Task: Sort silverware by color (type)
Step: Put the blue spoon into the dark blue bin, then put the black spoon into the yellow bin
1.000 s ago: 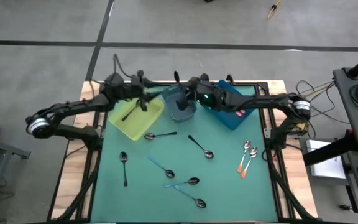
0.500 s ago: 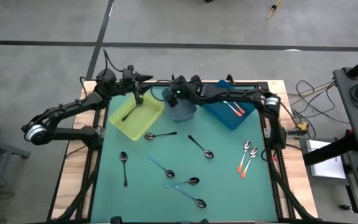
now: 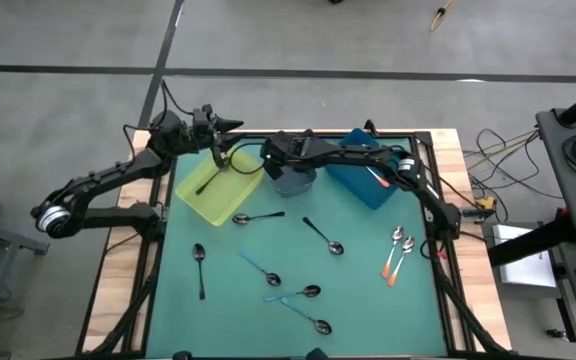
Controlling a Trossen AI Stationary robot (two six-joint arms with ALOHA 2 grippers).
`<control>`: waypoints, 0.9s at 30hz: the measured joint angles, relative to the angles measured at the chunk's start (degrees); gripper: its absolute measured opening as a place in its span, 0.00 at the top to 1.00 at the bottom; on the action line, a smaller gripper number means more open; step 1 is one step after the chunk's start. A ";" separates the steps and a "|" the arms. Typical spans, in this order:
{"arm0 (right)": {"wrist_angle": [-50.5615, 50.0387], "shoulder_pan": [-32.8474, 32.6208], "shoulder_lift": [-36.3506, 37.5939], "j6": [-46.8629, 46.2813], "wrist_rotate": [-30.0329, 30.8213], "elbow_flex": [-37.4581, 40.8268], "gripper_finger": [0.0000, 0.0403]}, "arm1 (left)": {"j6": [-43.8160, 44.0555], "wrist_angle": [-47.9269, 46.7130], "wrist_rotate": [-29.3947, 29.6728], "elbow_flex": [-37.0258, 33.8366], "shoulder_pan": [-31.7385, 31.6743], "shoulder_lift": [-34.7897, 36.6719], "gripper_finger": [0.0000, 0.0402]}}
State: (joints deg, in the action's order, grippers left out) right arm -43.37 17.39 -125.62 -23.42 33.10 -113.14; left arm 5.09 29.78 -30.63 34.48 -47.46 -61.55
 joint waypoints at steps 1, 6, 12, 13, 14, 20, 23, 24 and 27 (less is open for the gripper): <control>-0.21 0.00 -0.36 0.00 0.00 -0.56 0.98 | -0.03 -0.06 0.00 0.00 0.00 0.18 0.60; -1.02 0.00 -1.78 0.22 -0.01 -1.69 0.96 | -0.10 -0.11 0.00 0.00 0.00 0.60 0.60; -1.14 0.00 -1.86 -0.11 -0.25 -1.89 0.87 | -0.10 -0.09 0.00 0.00 0.00 0.60 0.60; -1.14 -0.02 -1.86 -0.12 -0.37 -1.88 0.86 | -0.10 -0.12 0.00 0.00 -0.02 0.60 0.60; -1.14 -0.08 -1.84 -0.15 -0.33 -1.88 0.84 | -0.10 -0.28 0.00 0.00 0.00 0.60 0.60; -1.76 -0.93 -0.36 1.01 0.00 -1.86 0.78 | -0.10 -0.37 0.00 0.00 0.00 0.60 0.60; -3.11 -2.24 1.22 2.67 0.11 -1.84 0.78 | -0.07 -1.11 0.00 0.00 0.00 0.60 0.60; -3.85 -2.81 1.85 3.30 0.27 -1.84 0.78 | -0.06 -1.57 0.02 0.00 0.00 0.60 0.60; -7.44 -4.93 3.97 4.00 2.70 -1.71 0.79 | 0.42 -3.46 0.02 0.00 0.00 0.60 0.60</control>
State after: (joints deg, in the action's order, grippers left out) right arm -50.81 12.45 -121.65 -19.42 35.80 -114.85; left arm 5.51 26.32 -30.61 34.48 -47.46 -60.95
